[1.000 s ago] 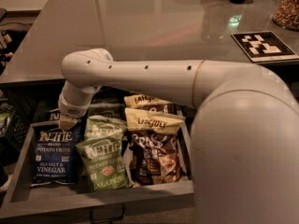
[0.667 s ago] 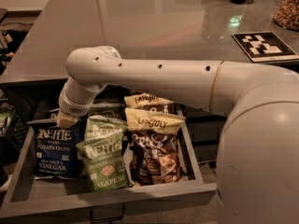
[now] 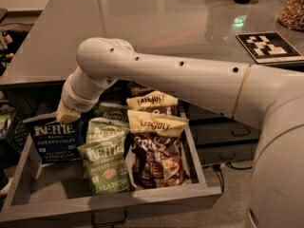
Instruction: Pick blue chip bag from top drawer and place on counter
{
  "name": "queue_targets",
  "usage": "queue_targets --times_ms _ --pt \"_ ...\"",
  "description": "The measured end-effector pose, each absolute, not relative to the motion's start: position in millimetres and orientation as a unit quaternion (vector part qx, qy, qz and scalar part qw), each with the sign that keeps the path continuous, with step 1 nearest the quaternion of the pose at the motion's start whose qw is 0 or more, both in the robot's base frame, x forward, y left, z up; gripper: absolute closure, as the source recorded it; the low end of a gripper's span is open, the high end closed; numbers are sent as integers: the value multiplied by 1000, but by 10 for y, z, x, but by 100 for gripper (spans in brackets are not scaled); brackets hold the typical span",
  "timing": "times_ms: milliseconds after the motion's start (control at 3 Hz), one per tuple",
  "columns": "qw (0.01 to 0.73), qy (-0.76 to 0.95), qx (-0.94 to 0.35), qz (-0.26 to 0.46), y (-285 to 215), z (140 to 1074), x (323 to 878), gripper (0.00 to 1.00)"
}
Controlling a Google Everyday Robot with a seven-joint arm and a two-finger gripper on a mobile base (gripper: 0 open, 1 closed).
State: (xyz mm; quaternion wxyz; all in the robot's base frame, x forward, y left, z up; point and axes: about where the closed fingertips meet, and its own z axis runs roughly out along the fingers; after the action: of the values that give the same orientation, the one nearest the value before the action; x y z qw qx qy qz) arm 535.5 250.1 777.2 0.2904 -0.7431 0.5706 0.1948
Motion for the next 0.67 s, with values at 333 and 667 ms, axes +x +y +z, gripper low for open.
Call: queue_targets --times_ms 333,667 --pt "287 566 -749 190 2511 7852 5346 100" --pt "290 559 -756 178 2529 8273 5287 100"
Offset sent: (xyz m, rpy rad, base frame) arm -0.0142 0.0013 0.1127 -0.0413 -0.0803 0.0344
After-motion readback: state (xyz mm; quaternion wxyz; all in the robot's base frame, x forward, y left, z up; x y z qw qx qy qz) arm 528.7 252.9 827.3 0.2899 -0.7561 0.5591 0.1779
